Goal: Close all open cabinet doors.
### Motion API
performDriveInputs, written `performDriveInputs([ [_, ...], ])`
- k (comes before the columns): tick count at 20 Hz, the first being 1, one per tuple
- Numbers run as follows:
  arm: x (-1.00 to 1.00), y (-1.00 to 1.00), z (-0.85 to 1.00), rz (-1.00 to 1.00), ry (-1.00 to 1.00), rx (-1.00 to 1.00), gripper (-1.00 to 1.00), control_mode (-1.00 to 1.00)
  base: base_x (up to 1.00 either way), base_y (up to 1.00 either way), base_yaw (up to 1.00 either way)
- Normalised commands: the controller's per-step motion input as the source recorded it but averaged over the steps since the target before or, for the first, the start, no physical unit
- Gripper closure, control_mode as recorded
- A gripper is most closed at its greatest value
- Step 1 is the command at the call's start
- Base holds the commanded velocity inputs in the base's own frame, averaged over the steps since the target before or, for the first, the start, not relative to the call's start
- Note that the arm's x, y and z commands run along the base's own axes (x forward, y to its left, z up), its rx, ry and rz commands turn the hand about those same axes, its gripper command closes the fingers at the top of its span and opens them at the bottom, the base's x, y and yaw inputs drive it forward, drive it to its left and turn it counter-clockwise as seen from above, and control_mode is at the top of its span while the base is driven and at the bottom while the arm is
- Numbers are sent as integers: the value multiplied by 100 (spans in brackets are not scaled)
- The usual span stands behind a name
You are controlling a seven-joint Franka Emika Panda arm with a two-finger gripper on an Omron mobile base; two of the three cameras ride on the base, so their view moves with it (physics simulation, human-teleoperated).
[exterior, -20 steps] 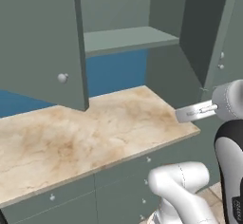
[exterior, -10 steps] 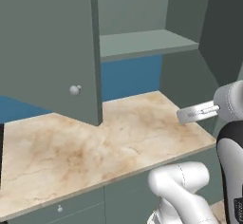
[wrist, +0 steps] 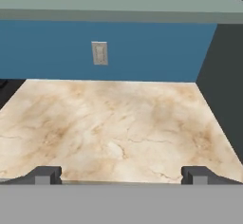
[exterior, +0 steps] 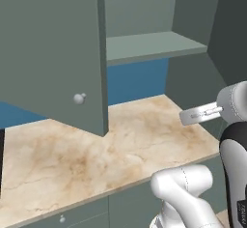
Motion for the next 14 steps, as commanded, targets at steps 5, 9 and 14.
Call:
performDriveInputs([
  [5, 0, 0, 0, 0, 0, 0, -100, 100, 42, 1, 15],
  [9, 0, 0, 0, 0, 0, 0, -100, 100, 47, 0, 32],
  [14, 0, 0, 0, 0, 0, 0, -100, 100, 18, 0, 39],
])
